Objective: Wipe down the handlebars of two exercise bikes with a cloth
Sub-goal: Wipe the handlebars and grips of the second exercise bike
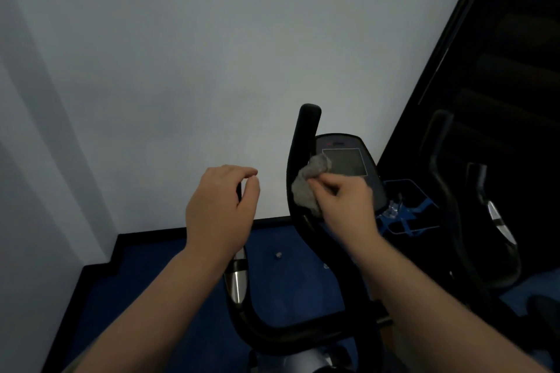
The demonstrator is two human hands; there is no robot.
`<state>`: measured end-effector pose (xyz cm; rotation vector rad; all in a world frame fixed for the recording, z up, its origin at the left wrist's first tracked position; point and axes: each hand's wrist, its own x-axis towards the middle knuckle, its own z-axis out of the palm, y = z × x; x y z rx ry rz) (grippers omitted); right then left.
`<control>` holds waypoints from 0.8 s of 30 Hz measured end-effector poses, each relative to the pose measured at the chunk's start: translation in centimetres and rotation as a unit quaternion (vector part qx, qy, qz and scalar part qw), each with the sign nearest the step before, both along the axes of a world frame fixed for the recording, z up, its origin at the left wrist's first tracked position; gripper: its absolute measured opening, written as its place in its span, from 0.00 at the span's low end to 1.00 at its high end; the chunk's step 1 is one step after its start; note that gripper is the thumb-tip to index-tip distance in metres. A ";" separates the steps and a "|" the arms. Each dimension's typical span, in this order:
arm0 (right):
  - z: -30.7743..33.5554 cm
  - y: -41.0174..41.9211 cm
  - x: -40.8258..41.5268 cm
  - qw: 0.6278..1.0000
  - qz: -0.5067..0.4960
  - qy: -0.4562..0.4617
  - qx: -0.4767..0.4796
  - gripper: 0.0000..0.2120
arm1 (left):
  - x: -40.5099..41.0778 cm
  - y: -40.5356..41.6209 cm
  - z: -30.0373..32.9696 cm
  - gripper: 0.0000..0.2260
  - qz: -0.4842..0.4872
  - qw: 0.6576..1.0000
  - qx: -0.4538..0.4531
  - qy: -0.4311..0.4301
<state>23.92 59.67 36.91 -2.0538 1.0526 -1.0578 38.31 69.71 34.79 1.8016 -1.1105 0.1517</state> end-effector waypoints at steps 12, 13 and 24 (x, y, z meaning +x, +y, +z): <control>1.6 -0.4 2.4 0.919 0.099 0.200 -0.325 0.08 | 0.5 0.7 -0.1 0.13 -0.021 0.999 0.034 -0.020; 1.3 -0.4 1.7 0.931 0.129 0.178 -0.290 0.08 | 0.5 0.8 -0.2 0.13 -0.021 0.999 0.036 -0.017; 0.5 -0.6 -0.9 0.965 0.199 0.110 -0.134 0.08 | -5.0 2.5 -0.7 0.22 -0.020 0.999 -0.008 0.029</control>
